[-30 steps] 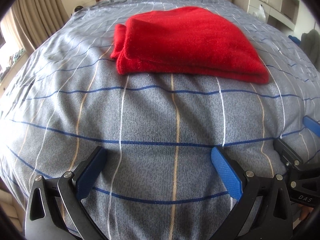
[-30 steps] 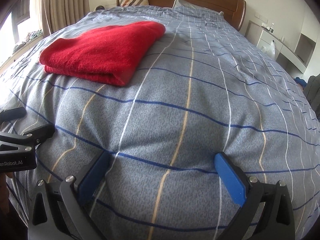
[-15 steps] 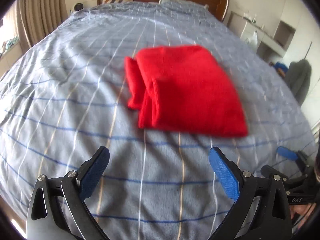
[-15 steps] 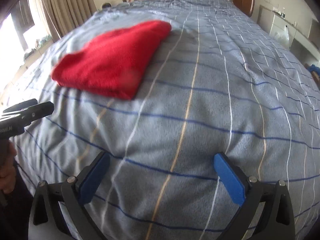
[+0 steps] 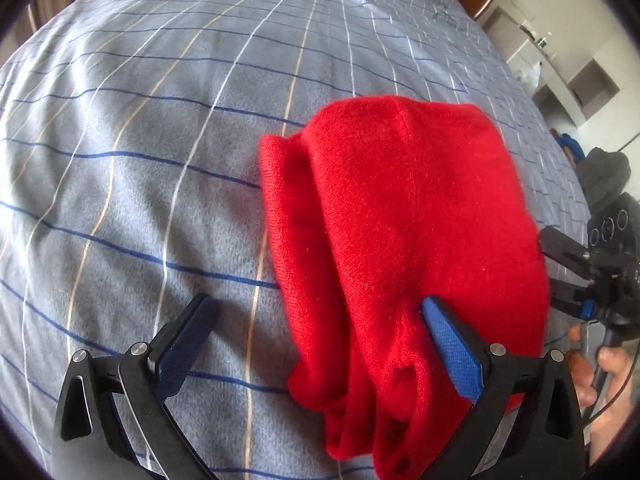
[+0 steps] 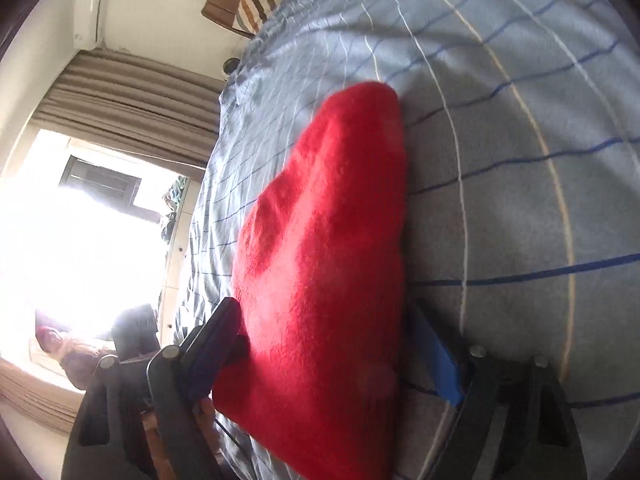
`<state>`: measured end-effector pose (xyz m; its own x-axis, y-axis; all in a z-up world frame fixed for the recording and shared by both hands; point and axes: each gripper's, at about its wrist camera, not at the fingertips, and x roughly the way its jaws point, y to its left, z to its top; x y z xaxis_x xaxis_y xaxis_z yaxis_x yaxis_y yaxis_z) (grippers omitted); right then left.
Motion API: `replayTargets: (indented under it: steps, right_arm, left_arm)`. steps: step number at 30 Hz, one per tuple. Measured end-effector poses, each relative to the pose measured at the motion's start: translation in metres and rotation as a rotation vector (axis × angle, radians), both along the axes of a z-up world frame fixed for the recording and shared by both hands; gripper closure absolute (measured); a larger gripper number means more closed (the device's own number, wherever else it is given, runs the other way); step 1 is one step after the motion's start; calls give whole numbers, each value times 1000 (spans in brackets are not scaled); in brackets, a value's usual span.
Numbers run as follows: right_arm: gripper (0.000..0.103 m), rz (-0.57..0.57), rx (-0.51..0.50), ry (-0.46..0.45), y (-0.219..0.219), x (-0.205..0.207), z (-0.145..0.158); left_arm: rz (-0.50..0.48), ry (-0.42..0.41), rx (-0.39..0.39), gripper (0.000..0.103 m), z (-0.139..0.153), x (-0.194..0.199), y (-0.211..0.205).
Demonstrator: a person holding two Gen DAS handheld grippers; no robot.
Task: Fold small clothes
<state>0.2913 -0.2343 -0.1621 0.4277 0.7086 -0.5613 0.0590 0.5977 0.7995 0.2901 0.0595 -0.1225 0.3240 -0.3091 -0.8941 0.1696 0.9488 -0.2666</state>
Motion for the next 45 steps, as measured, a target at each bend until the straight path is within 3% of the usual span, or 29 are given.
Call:
replayTargets:
  steps: [1, 2, 3, 4, 5, 6, 8, 10, 11, 15, 18, 19, 20, 21, 22, 23, 24, 27, 29, 30, 32, 34, 39, 45]
  right_arm:
    - [40, -8, -33, 6, 5, 2, -4]
    - [60, -1, -108, 4, 12, 4, -4]
    - [63, 25, -213, -10, 23, 5, -1]
    - [64, 51, -322, -51, 35, 5, 8]
    - [67, 83, -448, -114, 51, 2, 19]
    - [69, 122, -583, -182, 69, -3, 30]
    - [70, 201, -830, -319, 107, -16, 46]
    - [71, 249, -975, -434, 131, -30, 57]
    - [72, 257, -1006, -480, 136, -38, 63]
    - [72, 228, -988, -615, 131, -57, 109]
    - [72, 183, -922, -641, 108, -60, 140]
    - [71, 162, -888, -618, 96, -57, 145]
    - [66, 142, -850, -582, 81, -54, 146]
    - [53, 123, -811, -524, 63, -48, 142]
    - [43, 103, -781, -452, 44, -43, 134]
    - [22, 60, -783, -386, 23, -44, 125]
    - [17, 10, -802, -335, 4, -48, 114]
    - [17, -35, -854, -247, -39, -88, 90]
    - [17, -44, -889, -226, -55, -121, 84]
    - [17, -47, -892, -219, -60, -136, 83]
    - [14, -54, -881, -220, -60, -162, 87]
    - [10, -58, -873, -231, -51, -184, 95]
    - [2, -55, -871, -295, -10, -221, 122]
    - [1, -75, -887, -330, 22, -252, 136]
  left_arm:
    - [-1, -9, 9, 0, 1, 1, -3]
    - [-2, -23, 20, 1, 1, 0, -7]
    - [-10, -37, 34, 2, 2, -1, -12]
    - [-23, -49, 56, 15, 2, -2, -17]
    - [-49, -59, 66, 45, 1, -5, -24]
    - [-78, -62, 56, 60, 0, -8, -30]
    - [-78, -118, 121, 79, 5, -17, -41]
    - [-83, -173, 158, 82, 15, -26, -46]
    - [-81, -193, 141, 82, 23, -30, -45]
    - [-55, -293, 11, 83, 76, -45, -35]
    - [-75, -360, -9, 81, 108, -54, -45]
    - [-92, -346, -12, 74, 108, -51, -54]
    - [-113, -306, -10, 57, 101, -47, -63]
    - [-128, -262, -1, 47, 89, -43, -71]
    - [-122, -239, 37, 31, 75, -42, -75]
    - [-94, -238, 107, 27, 62, -47, -76]
    - [-71, -253, 180, 27, 52, -56, -75]
    - [-67, -340, 310, 25, 39, -98, -69]
    - [-61, -424, 379, 5, 45, -128, -68]
    - [-54, -473, 410, 1, 51, -143, -68]
    - [-28, -556, 458, 0, 65, -171, -71]
    - [15, -574, 493, 0, 78, -185, -72]
    - [56, -477, 341, 0, 108, -206, -66]
    - [87, -450, 384, 0, 118, -223, -70]
